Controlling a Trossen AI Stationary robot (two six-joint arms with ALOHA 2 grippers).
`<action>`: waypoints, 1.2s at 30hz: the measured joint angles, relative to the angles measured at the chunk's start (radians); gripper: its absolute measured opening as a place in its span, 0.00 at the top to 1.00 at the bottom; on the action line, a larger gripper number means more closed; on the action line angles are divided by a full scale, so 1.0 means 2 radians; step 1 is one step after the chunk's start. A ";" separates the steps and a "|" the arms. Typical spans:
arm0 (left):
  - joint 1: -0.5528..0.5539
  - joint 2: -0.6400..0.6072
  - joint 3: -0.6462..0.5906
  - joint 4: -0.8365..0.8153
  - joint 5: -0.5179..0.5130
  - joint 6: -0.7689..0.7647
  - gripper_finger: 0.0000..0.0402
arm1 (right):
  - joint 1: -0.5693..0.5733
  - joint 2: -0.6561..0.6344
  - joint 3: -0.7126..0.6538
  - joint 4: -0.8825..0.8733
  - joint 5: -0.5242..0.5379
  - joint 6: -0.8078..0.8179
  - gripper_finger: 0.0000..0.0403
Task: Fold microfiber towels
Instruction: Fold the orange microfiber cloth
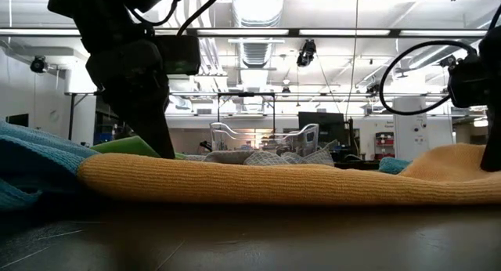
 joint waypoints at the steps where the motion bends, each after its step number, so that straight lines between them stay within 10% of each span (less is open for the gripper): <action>1: 0.000 0.000 0.000 0.002 0.000 0.000 1.00 | 0.000 -0.001 0.004 -0.004 0.000 -0.002 0.98; 18: -0.046 0.003 -0.001 0.108 0.019 0.025 1.00 | 0.000 -0.006 0.242 -0.475 -0.044 -0.014 0.98; 36: -0.058 0.041 -0.001 0.153 0.019 0.012 1.00 | -0.049 0.053 0.282 -0.291 -0.044 -0.128 0.98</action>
